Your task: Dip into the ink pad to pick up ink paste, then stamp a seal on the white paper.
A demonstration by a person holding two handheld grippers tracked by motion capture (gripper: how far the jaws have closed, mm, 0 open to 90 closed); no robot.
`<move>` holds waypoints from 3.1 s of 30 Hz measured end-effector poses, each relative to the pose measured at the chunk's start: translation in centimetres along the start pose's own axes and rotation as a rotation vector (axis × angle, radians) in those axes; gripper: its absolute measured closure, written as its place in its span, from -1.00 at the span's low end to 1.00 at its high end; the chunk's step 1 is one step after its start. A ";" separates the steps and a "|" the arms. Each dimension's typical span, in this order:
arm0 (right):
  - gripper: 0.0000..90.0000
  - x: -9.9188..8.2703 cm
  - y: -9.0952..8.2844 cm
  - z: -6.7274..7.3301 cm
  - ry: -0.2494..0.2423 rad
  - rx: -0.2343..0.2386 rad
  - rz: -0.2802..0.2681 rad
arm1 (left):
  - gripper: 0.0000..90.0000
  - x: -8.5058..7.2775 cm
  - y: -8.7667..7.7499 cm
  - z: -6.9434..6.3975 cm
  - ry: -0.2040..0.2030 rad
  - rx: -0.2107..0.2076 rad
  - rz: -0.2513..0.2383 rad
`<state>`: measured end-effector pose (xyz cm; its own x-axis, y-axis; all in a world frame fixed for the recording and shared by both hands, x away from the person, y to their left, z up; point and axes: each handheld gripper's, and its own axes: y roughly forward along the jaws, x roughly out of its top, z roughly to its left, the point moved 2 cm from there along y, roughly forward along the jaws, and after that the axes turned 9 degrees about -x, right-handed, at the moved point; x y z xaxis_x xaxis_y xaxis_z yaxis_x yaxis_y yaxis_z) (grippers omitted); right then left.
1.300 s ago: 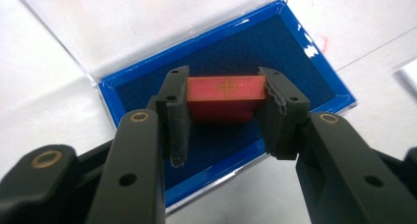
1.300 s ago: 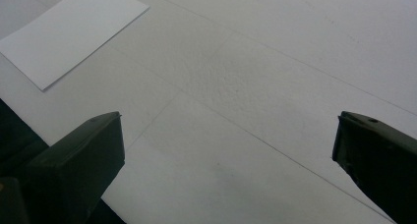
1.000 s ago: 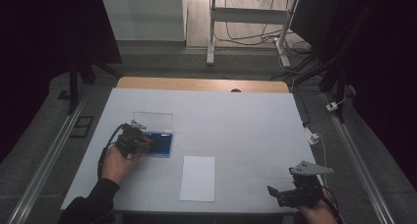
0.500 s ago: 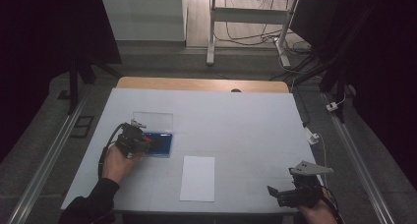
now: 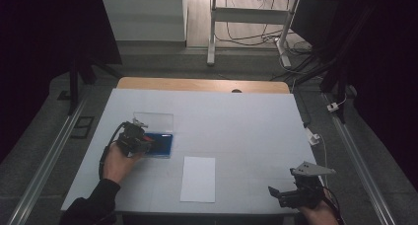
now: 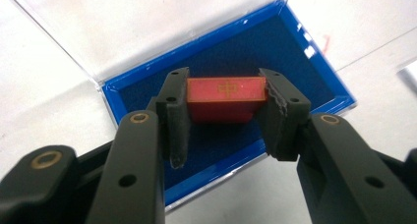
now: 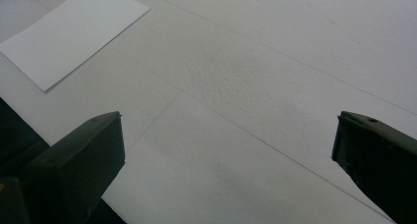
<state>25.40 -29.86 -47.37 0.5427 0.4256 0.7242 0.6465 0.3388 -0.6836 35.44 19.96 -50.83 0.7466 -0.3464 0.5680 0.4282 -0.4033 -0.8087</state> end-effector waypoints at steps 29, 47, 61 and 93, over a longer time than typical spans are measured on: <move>-1.00 0.0 -0.1 -0.1 0.011 0.005 -0.005 | 0.29 0.7 -3.6 -2.5 0.097 -0.131 -0.152; -1.00 0.0 -0.1 -0.1 0.012 0.007 -0.005 | 0.29 1.9 -4.3 -5.6 0.160 -0.242 -0.173; -1.00 0.0 0.0 -0.1 0.004 0.003 0.002 | 0.30 2.5 -3.6 -8.6 0.244 -0.288 -0.143; -1.00 0.0 0.0 -0.1 0.002 0.003 0.004 | 0.30 2.9 -0.6 -13.4 0.336 -0.382 -0.071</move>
<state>25.39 -29.94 -47.37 0.5465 0.4253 0.7214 0.6427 0.3393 -0.6869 30.52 7.82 -46.63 0.4904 -0.5348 0.6880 0.2087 -0.6945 -0.6886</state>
